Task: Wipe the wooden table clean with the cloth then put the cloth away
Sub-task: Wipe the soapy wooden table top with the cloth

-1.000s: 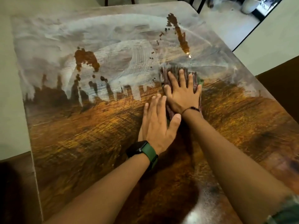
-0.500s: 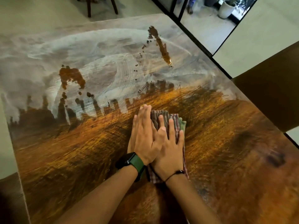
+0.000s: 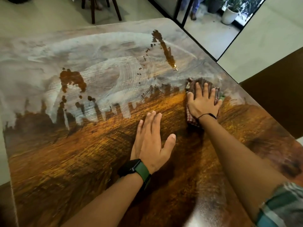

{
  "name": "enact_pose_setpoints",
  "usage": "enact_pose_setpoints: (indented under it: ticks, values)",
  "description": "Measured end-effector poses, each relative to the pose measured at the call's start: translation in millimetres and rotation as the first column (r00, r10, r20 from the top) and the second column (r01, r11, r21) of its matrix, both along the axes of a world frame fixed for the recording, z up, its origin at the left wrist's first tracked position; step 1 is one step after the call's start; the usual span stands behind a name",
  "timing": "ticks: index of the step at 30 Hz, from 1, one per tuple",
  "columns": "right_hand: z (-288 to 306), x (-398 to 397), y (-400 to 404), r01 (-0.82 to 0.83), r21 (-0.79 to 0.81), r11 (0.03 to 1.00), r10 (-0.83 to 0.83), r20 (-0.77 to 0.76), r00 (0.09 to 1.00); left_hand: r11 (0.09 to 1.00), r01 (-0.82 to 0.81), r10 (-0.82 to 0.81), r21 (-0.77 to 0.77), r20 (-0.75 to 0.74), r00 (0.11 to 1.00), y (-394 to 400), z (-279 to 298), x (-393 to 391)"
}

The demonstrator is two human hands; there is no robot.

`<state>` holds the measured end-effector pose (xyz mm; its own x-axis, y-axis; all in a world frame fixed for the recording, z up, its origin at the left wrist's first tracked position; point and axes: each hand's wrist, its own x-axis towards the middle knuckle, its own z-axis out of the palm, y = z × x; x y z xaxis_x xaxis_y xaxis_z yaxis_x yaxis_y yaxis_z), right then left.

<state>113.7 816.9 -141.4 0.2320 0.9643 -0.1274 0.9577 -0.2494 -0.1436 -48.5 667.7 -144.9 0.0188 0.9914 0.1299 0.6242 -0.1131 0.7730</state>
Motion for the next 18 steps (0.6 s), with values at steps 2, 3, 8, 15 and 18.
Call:
enact_pose_setpoints:
  ticks: [2, 3, 8, 15, 18]
  values:
    - [1, -9, -11, 0.019, 0.002, 1.000, -0.019, 0.013, 1.000, 1.000, -0.002, 0.002, -0.011, -0.009, 1.000, 0, -1, 1]
    - [0, -15, -22, -0.001, 0.003, 1.000, 0.001, 0.025, 1.000, 1.000, -0.008, 0.008, -0.012, 0.001, 1.000, 0, -1, 1]
    - [-10, -45, -131, -0.290, 0.036, 0.956, 0.282, 0.150, 0.948, 0.999, -0.001, 0.002, -0.036, 0.025, 1.000, -1, 2, 3]
    - [-10, -13, -152, -0.458, 0.054, 0.887, 0.454, 0.074, 0.888, 0.998, 0.060, -0.059, 0.007, -0.060, 0.996, -1, 3, -1]
    - [-6, 24, -98, -0.326, 0.062, 0.943, 0.324, 0.038, 0.945, 0.998, 0.063, -0.062, 0.025, -0.056, 0.997, -1, 2, 1]
